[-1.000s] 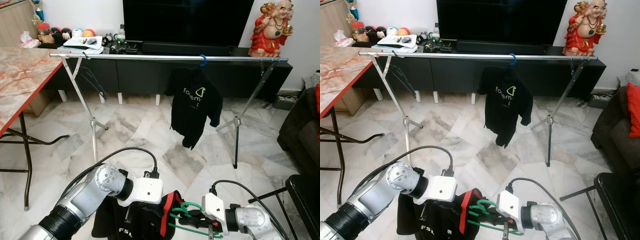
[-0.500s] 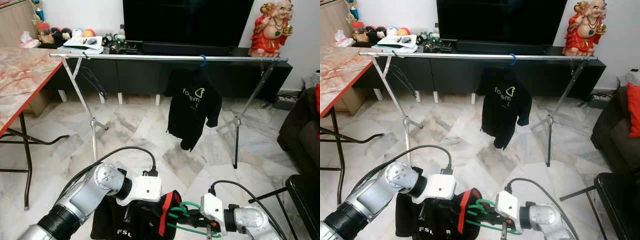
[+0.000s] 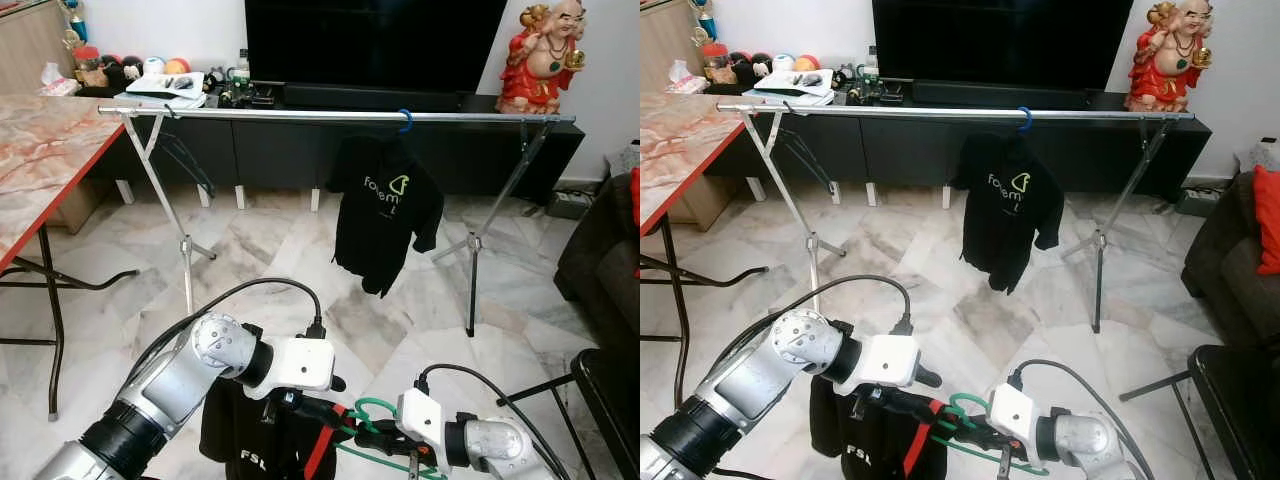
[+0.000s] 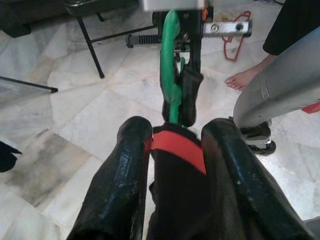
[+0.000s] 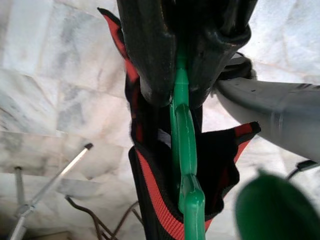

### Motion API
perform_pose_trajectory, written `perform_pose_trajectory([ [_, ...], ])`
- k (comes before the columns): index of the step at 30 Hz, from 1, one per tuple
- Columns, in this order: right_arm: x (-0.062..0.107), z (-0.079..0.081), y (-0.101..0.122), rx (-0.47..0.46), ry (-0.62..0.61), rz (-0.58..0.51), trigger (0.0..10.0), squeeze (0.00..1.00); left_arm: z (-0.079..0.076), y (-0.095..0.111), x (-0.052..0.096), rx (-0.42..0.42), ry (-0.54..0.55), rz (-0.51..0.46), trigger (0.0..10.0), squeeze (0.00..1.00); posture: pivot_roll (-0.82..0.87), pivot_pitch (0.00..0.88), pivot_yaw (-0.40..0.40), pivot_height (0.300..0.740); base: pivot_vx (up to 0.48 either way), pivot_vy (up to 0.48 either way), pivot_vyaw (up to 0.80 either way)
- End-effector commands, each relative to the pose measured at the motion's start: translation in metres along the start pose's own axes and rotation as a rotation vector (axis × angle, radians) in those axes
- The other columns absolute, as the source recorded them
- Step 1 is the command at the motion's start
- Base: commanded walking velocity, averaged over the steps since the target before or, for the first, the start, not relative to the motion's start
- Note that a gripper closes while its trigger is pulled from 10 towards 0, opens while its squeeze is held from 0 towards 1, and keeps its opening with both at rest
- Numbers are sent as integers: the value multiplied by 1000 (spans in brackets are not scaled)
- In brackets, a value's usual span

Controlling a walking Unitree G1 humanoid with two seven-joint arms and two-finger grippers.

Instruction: Hang hanger

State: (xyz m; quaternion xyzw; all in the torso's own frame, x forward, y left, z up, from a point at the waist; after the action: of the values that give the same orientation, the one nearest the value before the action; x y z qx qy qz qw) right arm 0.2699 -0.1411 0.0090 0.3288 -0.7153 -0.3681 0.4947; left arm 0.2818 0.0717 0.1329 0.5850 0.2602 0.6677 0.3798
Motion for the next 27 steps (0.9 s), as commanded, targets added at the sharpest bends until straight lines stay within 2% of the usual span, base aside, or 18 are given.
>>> perform_pose_trajectory([
  [1, 0, -9, 6, 35, -41, -16, 0, 0, 1, 6, 3, -12, 7, -19, 10000, 1000, 106, 43, -39, 740, 0, 0, 0],
  [5, 2, -16, 3, 47, -118, 21, 0, 0, 7, 5, 7, -14, 67, -37, 10000, 1000, 106, 46, -38, 740, 0, 0, 0],
  [7, 4, -20, 2, 41, -178, 32, 0, 0, 13, 8, 11, -6, 134, -81, 10000, 1000, 107, 48, -37, 740, 0, 0, 0],
  [9, 4, -21, 2, 38, -188, 32, 0, 0, 14, 9, 12, -5, 149, -92, 10000, 1000, 107, 48, -37, 740, 0, 0, 0],
  [10, 5, -22, 2, 36, -199, 30, 0, 0, 19, 9, 15, 11, 200, -122, 10000, 1000, 107, 52, -34, 740, 0, 0, 0],
  [11, 5, -22, 2, 36, -199, 30, 0, 0, 19, 9, 15, 11, 200, -122, 10000, 1000, 107, 52, -34, 740, 0, 0, 0],
  [13, 7, -23, 1, 38, -216, 32, 0, 0, 27, 4, 21, 36, 299, -157, 10000, 1000, 105, 53, -35, 740, 0, 0, 0],
  [15, 8, -24, 1, 44, -223, 37, 0, 0, 31, -3, 24, 59, 353, -154, 10000, 1000, 105, 53, -35, 740, 0, 0, 0],
  [16, 9, -25, 1, 47, -228, 39, 0, 0, 33, -6, 26, 57, 390, -151, 10000, 635, 101, 54, -34, 740, 0, 0, 0],
  [17, 10, -26, 1, 49, -236, 39, 0, 0, 35, -9, 28, 71, 431, -157, 10000, 0, 101, 54, -34, 740, 0, 0, 0],
  [19, 12, -31, 2, 55, -263, 41, 0, 0, 38, -17, 30, 106, 502, -176, 10000, 0, 103, 56, -33, 740, 0, 0, 0],
  [23, 14, -37, 4, 62, -301, 45, 0, 0, 35, -27, 29, 149, 532, -175, 10000, 0, 101, 57, -33, 740, 0, 0, 0],
  [24, 14, -41, 5, 65, -329, 46, 0, 0, 33, -35, 28, 172, 552, -164, 10000, 0, 97, 58, -34, 740, 0, 0, 0],
  [27, 14, -43, 6, 71, -342, 55, 0, 0, 30, -38, 26, 194, 561, -167, 10000, 0, 97, 58, -34, 740, 0, 0, 0],
])
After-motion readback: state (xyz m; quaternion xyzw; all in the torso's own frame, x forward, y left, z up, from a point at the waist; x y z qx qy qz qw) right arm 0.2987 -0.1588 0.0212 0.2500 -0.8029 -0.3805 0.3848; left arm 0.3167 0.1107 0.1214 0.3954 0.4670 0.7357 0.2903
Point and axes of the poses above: a point about 5 cm out from each wrist's last joint towards the gripper, its own x axis pointing back from the gripper into the wrist, its own y axis along the axis of the wrist's last joint, z = x × y, the point moved 2 cm from there along -x, pointing out of the wrist towards the gripper, and after that the axes turned 11 degrees about x, right-handed, at the moved point
